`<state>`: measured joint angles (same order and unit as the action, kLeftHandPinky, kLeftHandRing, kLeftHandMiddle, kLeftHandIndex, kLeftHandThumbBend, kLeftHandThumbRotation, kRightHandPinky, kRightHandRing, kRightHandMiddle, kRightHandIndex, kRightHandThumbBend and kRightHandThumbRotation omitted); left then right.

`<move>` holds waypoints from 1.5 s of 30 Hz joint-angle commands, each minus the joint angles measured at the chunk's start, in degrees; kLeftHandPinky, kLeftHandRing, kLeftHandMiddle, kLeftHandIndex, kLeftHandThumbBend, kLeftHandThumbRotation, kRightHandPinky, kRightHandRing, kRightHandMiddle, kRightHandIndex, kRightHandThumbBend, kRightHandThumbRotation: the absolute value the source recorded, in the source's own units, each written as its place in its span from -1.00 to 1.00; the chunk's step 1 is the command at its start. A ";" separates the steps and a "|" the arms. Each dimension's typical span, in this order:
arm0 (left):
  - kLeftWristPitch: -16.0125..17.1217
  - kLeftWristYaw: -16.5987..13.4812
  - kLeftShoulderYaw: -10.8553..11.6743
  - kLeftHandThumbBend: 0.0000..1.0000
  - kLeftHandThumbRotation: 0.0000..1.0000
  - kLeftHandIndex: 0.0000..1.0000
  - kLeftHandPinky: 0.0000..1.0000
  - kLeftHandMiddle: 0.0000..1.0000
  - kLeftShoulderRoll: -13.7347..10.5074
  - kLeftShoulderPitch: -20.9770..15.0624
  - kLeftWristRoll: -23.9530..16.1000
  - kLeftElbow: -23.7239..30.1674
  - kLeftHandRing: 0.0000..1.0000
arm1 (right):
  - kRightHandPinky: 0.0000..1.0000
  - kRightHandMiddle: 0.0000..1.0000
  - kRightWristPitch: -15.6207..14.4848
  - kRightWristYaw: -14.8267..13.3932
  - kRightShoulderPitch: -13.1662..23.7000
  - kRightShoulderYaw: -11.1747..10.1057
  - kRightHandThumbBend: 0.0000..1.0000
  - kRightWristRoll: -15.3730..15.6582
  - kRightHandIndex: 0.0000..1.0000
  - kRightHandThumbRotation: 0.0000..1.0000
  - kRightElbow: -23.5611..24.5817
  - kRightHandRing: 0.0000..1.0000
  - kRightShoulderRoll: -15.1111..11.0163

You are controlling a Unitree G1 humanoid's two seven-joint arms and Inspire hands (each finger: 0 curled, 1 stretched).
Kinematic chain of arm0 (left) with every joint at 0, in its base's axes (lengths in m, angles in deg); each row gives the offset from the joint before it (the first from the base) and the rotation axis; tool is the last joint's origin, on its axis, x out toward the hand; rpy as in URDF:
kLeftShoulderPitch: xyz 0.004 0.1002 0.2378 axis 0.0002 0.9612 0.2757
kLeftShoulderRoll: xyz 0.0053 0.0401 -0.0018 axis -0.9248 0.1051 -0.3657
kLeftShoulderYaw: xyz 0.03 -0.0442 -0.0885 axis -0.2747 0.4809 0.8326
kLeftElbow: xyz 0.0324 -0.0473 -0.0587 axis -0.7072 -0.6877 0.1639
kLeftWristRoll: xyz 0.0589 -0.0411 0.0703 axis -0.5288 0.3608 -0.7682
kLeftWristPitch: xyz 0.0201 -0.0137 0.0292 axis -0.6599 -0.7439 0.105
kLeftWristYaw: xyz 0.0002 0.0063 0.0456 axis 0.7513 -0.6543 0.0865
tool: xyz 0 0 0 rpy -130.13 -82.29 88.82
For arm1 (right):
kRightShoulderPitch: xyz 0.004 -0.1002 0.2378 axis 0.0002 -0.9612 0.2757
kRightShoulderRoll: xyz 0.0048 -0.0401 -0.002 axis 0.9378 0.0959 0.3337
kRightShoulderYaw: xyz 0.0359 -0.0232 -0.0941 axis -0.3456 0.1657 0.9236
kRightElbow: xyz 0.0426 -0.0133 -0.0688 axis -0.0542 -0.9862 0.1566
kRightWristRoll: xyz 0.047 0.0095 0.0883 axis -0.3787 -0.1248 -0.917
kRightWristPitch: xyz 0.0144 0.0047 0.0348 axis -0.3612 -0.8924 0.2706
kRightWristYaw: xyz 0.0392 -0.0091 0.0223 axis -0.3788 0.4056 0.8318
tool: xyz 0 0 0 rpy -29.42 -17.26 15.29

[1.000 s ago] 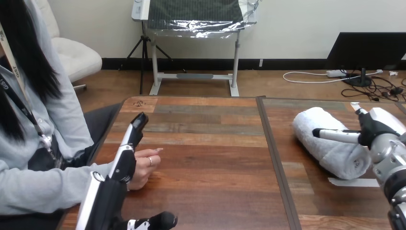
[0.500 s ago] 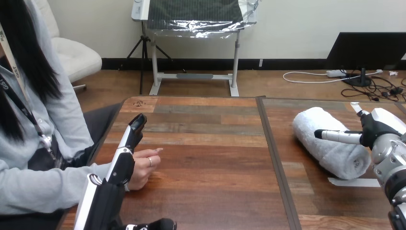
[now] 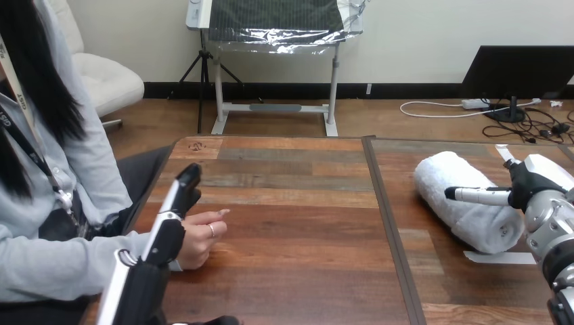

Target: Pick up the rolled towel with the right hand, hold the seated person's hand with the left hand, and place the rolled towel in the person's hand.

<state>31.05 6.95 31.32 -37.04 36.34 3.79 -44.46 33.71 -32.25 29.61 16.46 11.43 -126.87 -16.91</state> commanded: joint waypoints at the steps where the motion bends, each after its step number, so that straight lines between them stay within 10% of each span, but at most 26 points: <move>1: 0.44 0.08 -0.24 1.00 0.41 0.94 0.89 0.97 -1.61 -0.57 1.73 4.39 0.96 | 0.26 0.94 0.34 -0.24 2.88 0.09 0.89 -0.08 0.89 0.17 0.05 0.96 0.18; 21: -0.30 0.47 -0.17 1.00 0.40 0.91 0.85 0.94 -2.99 2.06 2.87 9.16 0.93 | -0.78 0.75 -0.04 0.18 0.21 1.26 0.90 0.92 0.68 0.21 -0.27 0.79 2.19; 45: 0.46 0.81 0.11 1.00 0.34 0.85 0.77 0.89 -1.57 4.46 3.77 13.42 0.88 | -0.94 0.62 -0.32 -1.42 -1.40 2.84 0.88 1.86 0.46 0.12 -0.28 0.67 3.73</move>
<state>30.42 8.01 31.18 -38.78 41.92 7.52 -33.76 32.88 -32.81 27.90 18.65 12.99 -127.77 -14.54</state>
